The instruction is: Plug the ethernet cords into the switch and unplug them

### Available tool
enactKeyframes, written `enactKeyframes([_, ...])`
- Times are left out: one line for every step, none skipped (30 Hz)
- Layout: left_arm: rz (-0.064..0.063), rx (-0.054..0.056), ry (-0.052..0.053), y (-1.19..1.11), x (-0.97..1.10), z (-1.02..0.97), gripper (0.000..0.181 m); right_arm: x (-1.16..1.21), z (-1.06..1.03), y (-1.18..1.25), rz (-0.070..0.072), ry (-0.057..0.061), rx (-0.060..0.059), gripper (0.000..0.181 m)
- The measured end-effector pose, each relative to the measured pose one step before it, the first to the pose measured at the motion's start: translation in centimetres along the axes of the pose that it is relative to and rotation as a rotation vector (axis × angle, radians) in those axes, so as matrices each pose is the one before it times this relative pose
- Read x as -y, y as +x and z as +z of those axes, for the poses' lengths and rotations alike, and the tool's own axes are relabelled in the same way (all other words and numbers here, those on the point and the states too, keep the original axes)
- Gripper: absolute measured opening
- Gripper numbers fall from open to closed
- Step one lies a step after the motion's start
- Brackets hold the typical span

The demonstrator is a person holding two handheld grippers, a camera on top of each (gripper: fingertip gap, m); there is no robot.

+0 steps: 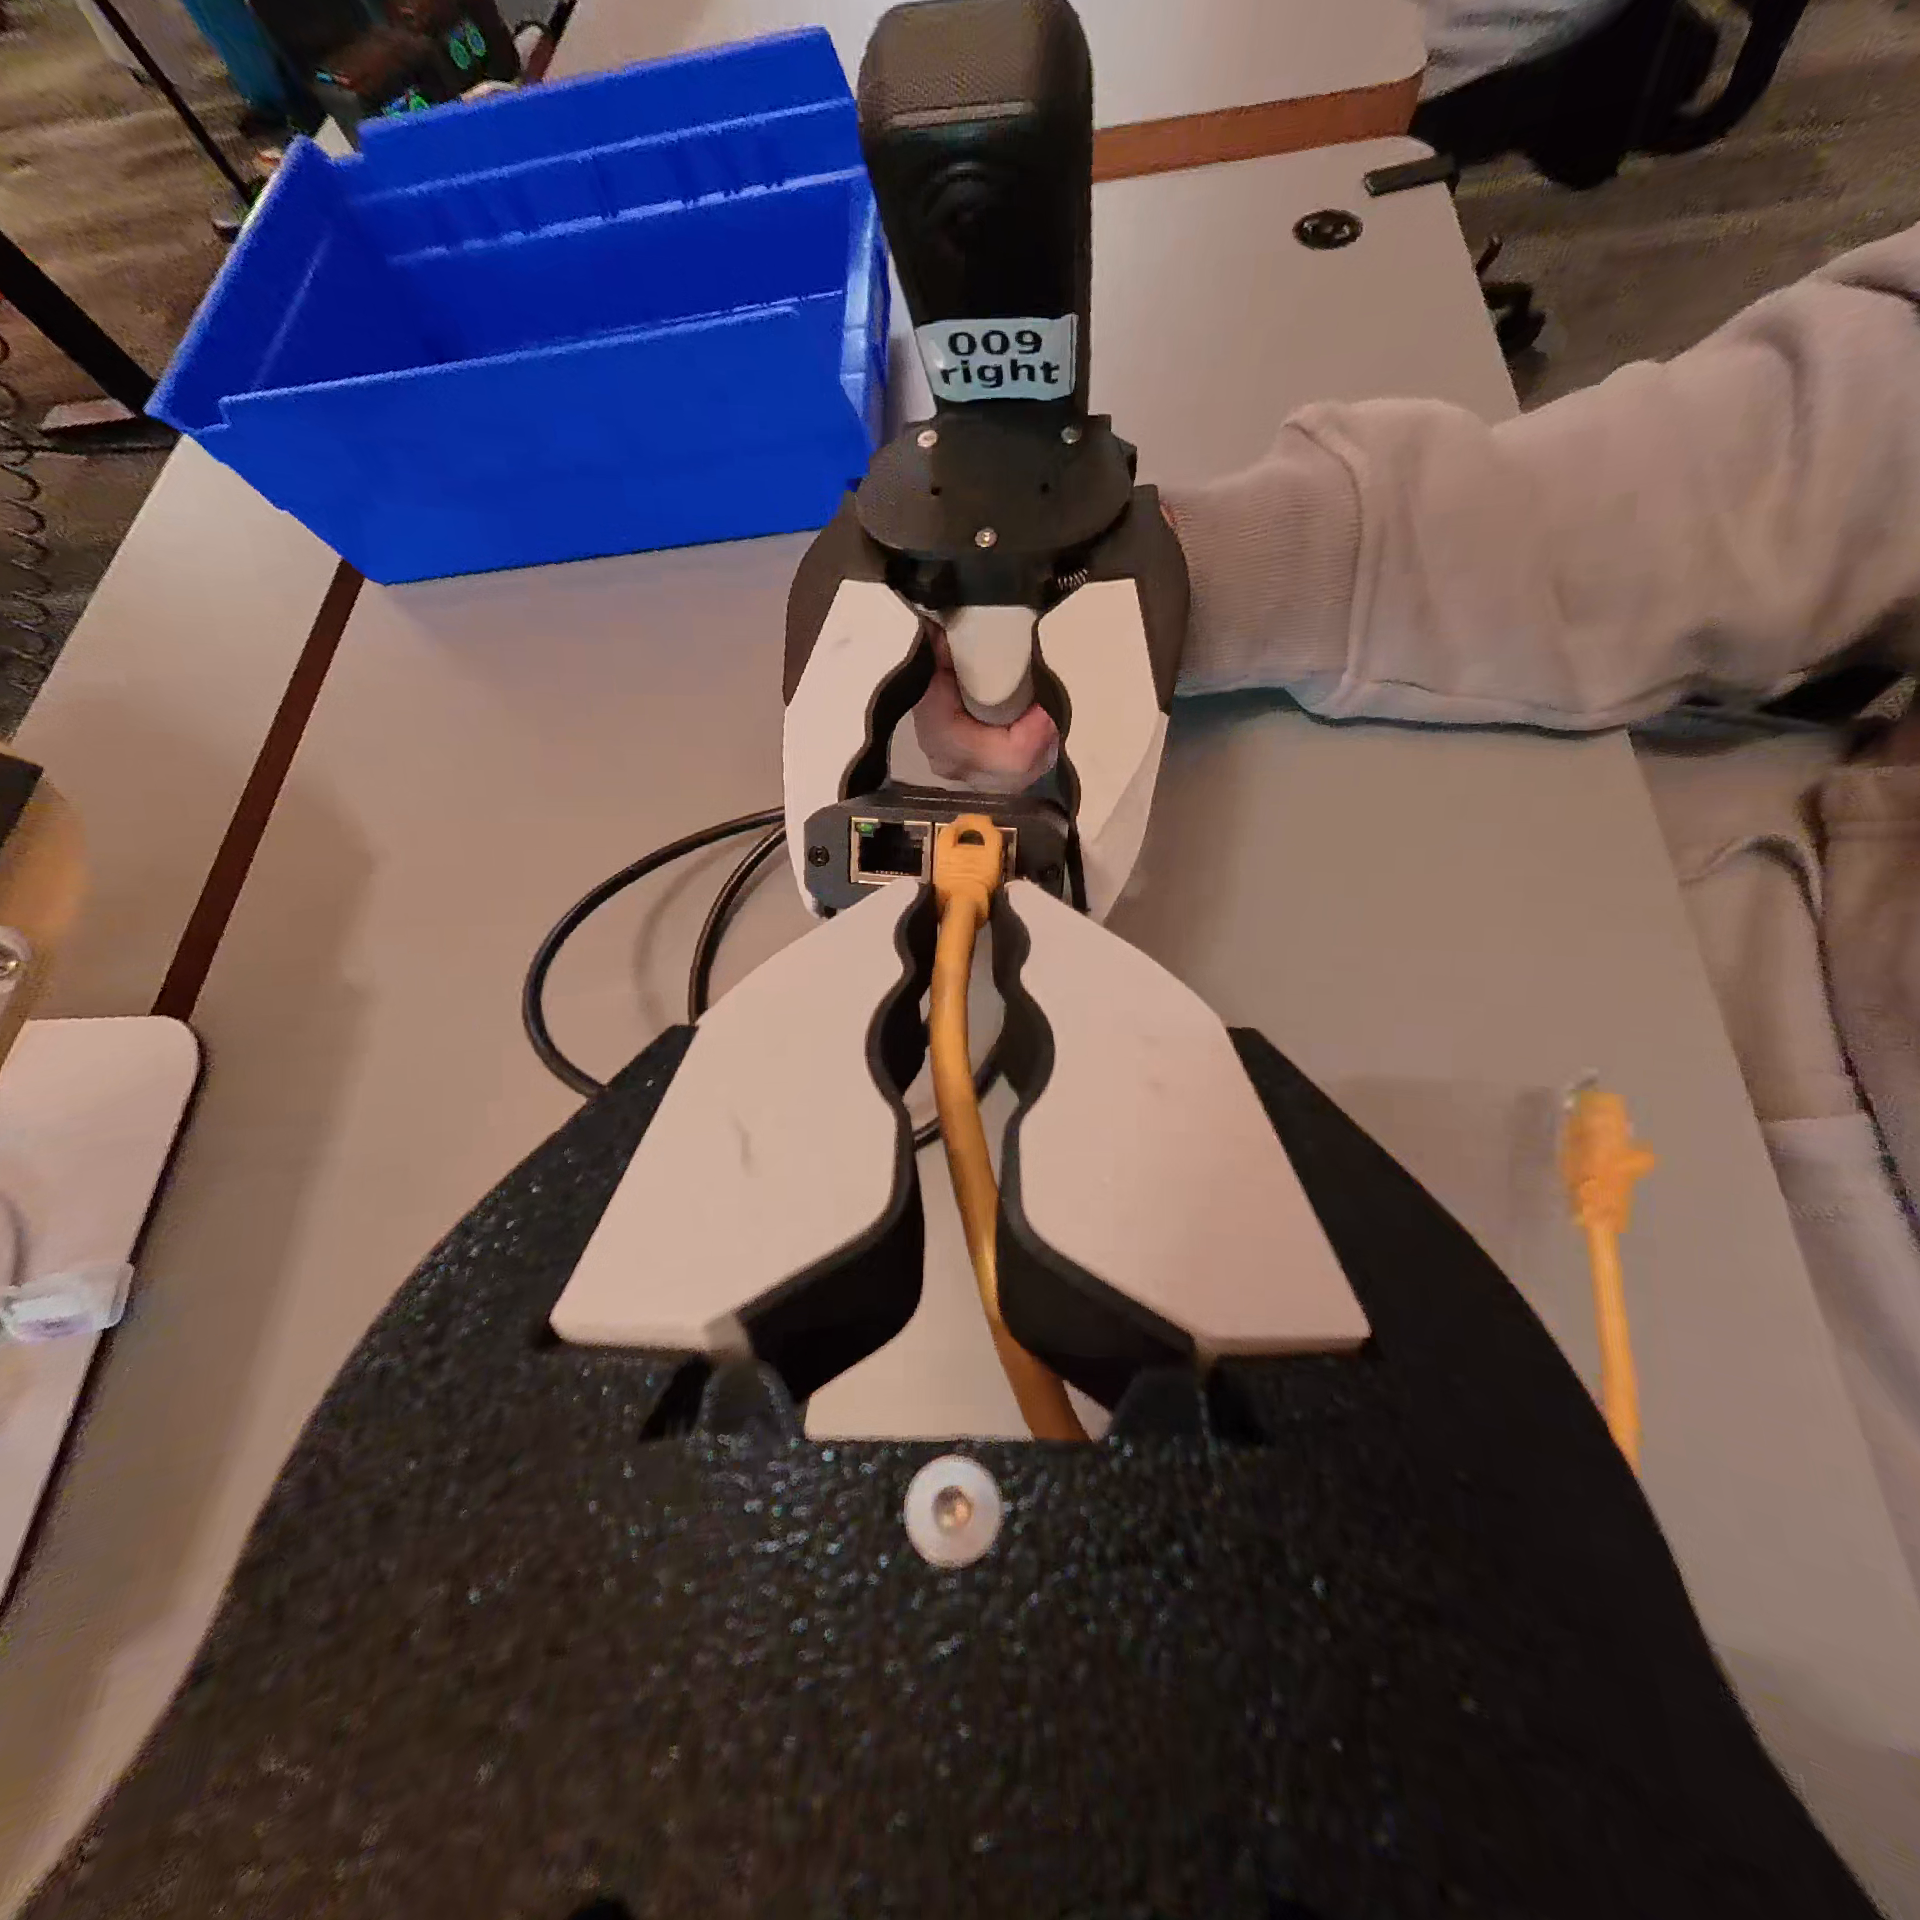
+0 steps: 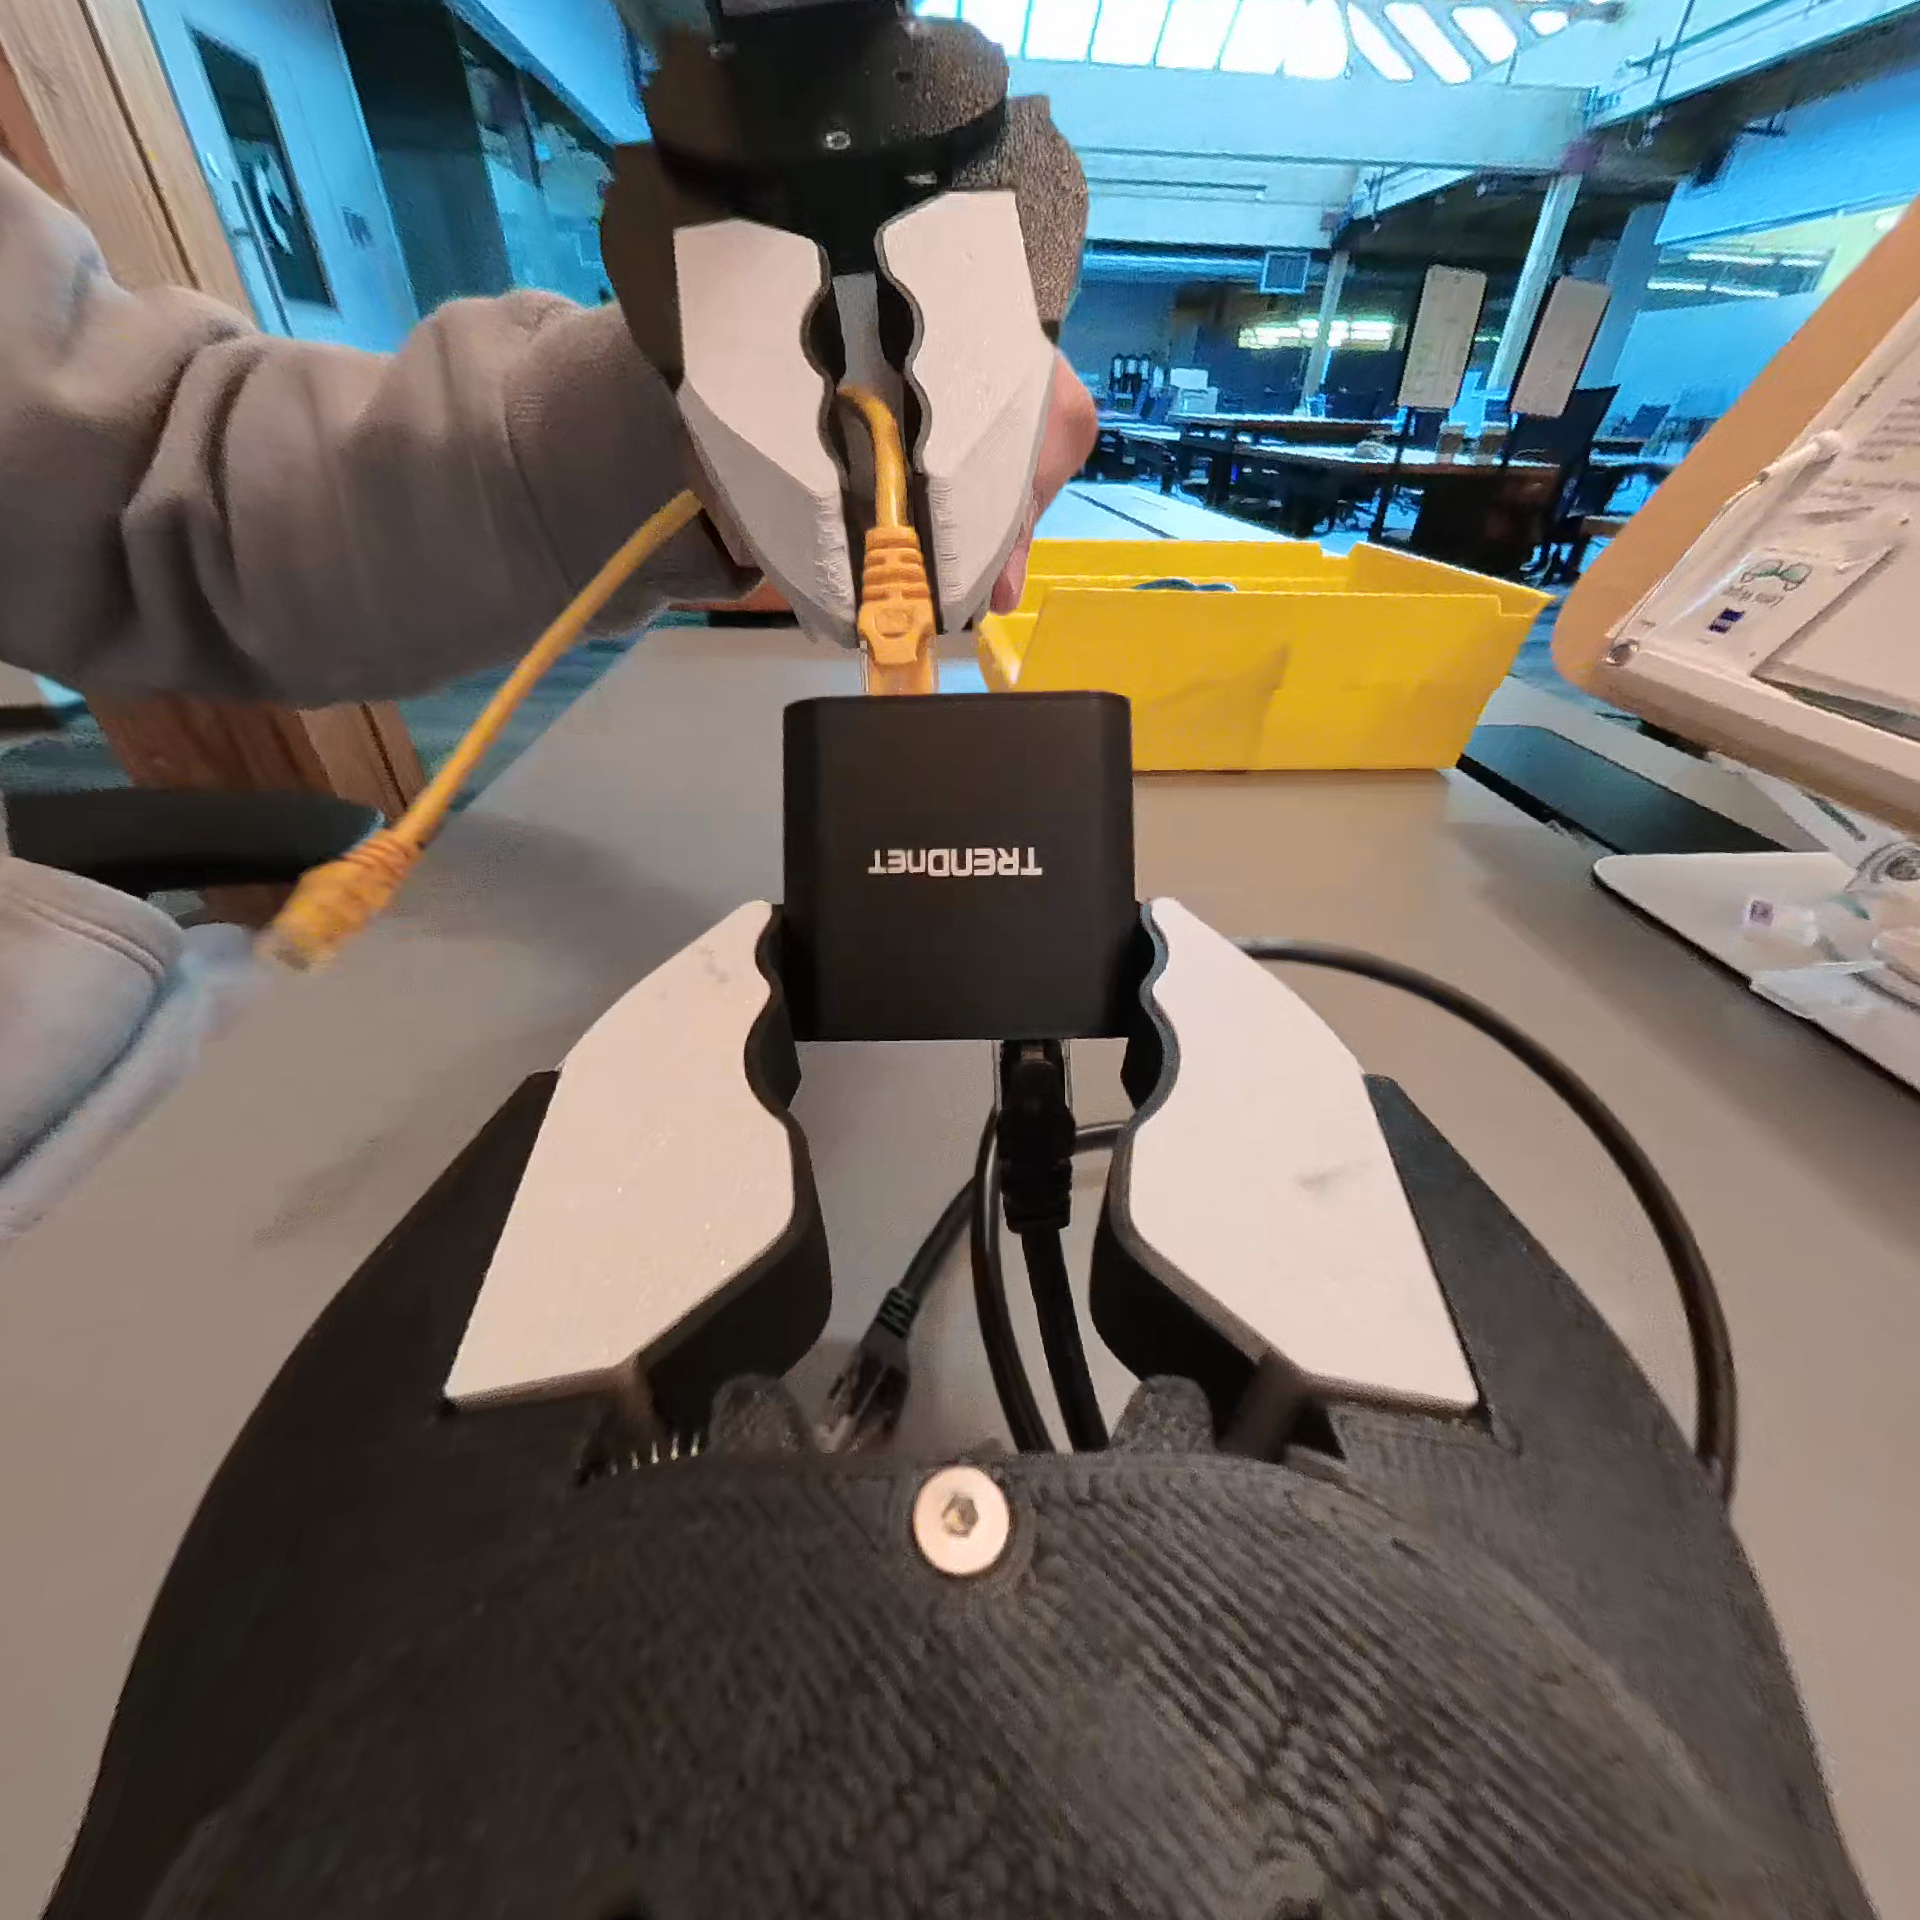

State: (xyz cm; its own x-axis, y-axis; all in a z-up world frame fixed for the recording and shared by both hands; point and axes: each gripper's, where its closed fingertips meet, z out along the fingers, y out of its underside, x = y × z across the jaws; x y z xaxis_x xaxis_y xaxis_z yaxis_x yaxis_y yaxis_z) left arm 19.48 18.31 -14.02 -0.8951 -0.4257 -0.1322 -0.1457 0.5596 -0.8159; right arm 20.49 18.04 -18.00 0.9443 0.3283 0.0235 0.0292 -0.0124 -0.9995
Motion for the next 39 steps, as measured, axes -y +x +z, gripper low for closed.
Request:
enactKeyframes([0.0023,0.0145,-0.0096,-0.044,-0.168,-0.048,0.009,-0.008,0.031,0.046,-0.0043,-0.0039,-0.0052,0.061])
enactKeyframes([-0.005,0.0037,-0.0209,-0.003,-0.378,-0.027,0.01,-0.061,0.0,0.041,-0.0007,-0.0039,-0.002,0.061])
enactKeyframes([0.0012,0.0058,-0.0377,-0.067,-0.675,-0.012,0.01,-0.234,0.026,0.049,-0.0014,-0.0146,-0.0038,0.061])
enactKeyframes([0.0191,0.0226,-0.0404,-0.253,-0.765,-0.043,0.009,-0.419,0.084,0.162,-0.0086,-0.0299,-0.0147,0.061])
enactKeyframes([0.0325,0.0509,-0.0459,-0.571,-0.757,-0.103,0.017,-0.579,0.045,0.162,-0.0185,-0.0435,-0.0175,0.061])
enactKeyframes([0.0333,0.0628,-0.0536,-0.724,-0.602,-0.266,0.023,-0.383,0.007,0.144,-0.0184,-0.0358,-0.0159,0.061])
enactKeyframes([0.032,0.0464,-0.0486,-0.532,-0.306,-0.362,0.028,-0.058,-0.005,0.146,-0.0143,-0.0147,-0.016,0.061])
enactKeyframes([0.0309,0.0184,-0.0264,-0.181,0.194,-0.34,0.033,-0.048,0.02,0.034,-0.0108,-0.015,-0.0062,0.061])
enactKeyframes([0.024,-0.0132,0.0068,0.309,0.774,-0.164,0.038,-0.13,0.082,0.025,-0.0141,-0.0214,-0.0087,0.061])
enactKeyframes([0.0186,-0.0325,0.026,0.616,1.053,0.116,0.043,-0.176,0.166,-0.05,-0.0201,-0.0244,-0.0065,0.061])
enactKeyframes([0.0159,-0.0316,0.0103,0.561,0.701,0.425,0.051,-0.074,0.247,-0.198,-0.0159,-0.0163,0.002,0.061])
enactKeyframes([0.0172,-0.0223,-0.0322,0.321,-0.099,0.691,0.06,0.02,0.295,-0.259,-0.0094,-0.0081,0.0075,0.061])
enactKeyframes([0.0114,-0.0116,-0.061,0.071,-0.692,0.82,0.065,0.096,0.251,-0.19,-0.0104,-0.0027,0.0024,0.061])
enactKeyframes([0.0007,-0.0055,-0.0568,-0.044,-0.75,0.829,0.068,0.167,0.185,-0.191,-0.0064,0.0021,0.0044,0.061])
enactKeyframes([-0.0041,-0.041,-0.0209,0.484,-0.306,0.689,0.065,0.087,0.106,-0.138,-0.0018,-0.001,0.0042,0.061])
enactKeyframes([-0.01,-0.0358,0.0107,0.432,0.154,0.509,0.063,0.178,0.058,-0.105,-0.0074,0.0065,0.0011,0.061])
enactKeyframes([-0.0054,-0.0198,0.0135,0.201,0.186,0.38,0.063,0.142,0.035,-0.129,-0.0047,0.0044,0.0045,0.061])
enactKeyframes([0.0016,-0.0148,-0.0062,0.134,-0.101,0.28,0.061,-0.016,0.017,-0.023,-0.0036,-0.0039,-0.0012,0.061])
enactKeyframes([0.0013,-0.0025,-0.0116,-0.04,-0.158,0.204,0.061,-0.185,0.011,0.046,-0.0016,-0.0104,-0.0029,0.061])
enactKeyframes([0.0024,0.0053,-0.0055,-0.118,-0.056,0.155,0.061,-0.161,-0.01,0.107,0.0018,-0.0036,-0.0048,0.061])
enactKeyframes([0.0035,0.0072,0.0019,-0.106,-0.027,0.122,0.061,-0.106,-0.038,0.136,-0.0008,0.0,-0.0056,0.061])
enactKeyframes([0.0007,0.0049,0.0145,-0.071,0.025,0.083,0.061,-0.059,-0.062,0.091,-0.0035,-0.0018,-0.0043,0.061])
enactKeyframes([-0.0058,0.0004,0.0258,-0.023,0.027,0.022,0.061,0.025,-0.066,0.052,-0.003,-0.0011,-0.0034,0.061])
enactKeyframes([-0.0121,0.0032,0.026,-0.027,-0.018,0.011,0.061,0.05,-0.035,0.0,0.0012,-0.0002,-0.0001,0.061])
enactKeyframes([-0.0141,0.0171,0.0122,-0.142,-0.165,0.055,0.061,-0.038,-0.012,0.094,-0.0009,-0.0048,-0.0059,0.061])
enactKeyframes([-0.0121,0.0043,0.0018,0.024,-0.22,0.089,0.061,-0.058,0.035,-0.007,-0.0028,-0.0039,-0.0003,0.061])
enactKeyframes([-0.0108,0.0004,-0.0041,0.045,-0.235,0.106,0.061,-0.109,0.088,-0.051,0.001,-0.0074,0.003,0.061])
enactKeyframes([-0.0029,0.0004,-0.0026,0.027,-0.201,0.127,0.061,-0.131,0.087,-0.012,-0.0037,-0.0095,-0.0012,0.061])
enactKeyframes([0.0026,-0.0005,0.0046,0.008,-0.119,0.08,0.061,-0.105,0.059,-0.021,-0.003,-0.0084,-0.0004,0.061])
enactKeyframes([0.0065,0.0038,0.0147,-0.039,0.03,-0.025,0.061,-0.026,0.028,0.022,-0.0021,-0.0017,-0.0024,0.061])
enactKeyframes([0.0117,0.0141,0.0267,-0.131,0.197,-0.146,0.061,0.105,-0.016,0.09,-0.0043,0.0091,-0.0078,0.061])
enactKeyframes([0.0088,0.017,0.0334,-0.188,0.294,-0.185,0.061,0.237,-0.079,0.204,-0.0186,0.0168,-0.0181,0.061])
enactKeyframes([0.0055,0.0134,0.0344,-0.166,0.295,-0.214,0.061,0.329,-0.121,0.208,-0.0209,0.023,-0.0212,0.061])
enactKeyframes([-0.0026,0.0029,0.0247,-0.045,0.18,-0.175,0.061,0.295,-0.079,0.109,-0.0126,0.0227,-0.013,0.061])
enactKeyframes([-0.0046,0.0037,0.0162,-0.058,0.11,-0.143,0.061,0.179,-0.016,0.055,0.0009,0.0178,-0.0071,0.061])
enactKeyframes([0.0026,0.0124,0.0158,-0.138,0.084,-0.152,0.061,0.153,-0.037,0.179,0.0005,0.0182,-0.0141,0.062])
enactKeyframes([-0.0028,0.004,0.017,-0.059,0.068,-0.178,0.061,0.215,-0.106,0.123,-0.002,0.0226,-0.0104,0.062])
enactKeyframes([-0.0089,0.0022,0.0164,-0.075,0.067,-0.205,0.061,0.163,-0.139,0.044,0.007,0.0188,-0.0019,0.062])
enactKeyframes([-0.0121,0.0034,0.0116,-0.162,-0.028,-0.236,0.061,0.086,-0.168,0.134,0.0101,0.0099,-0.0043,0.061])
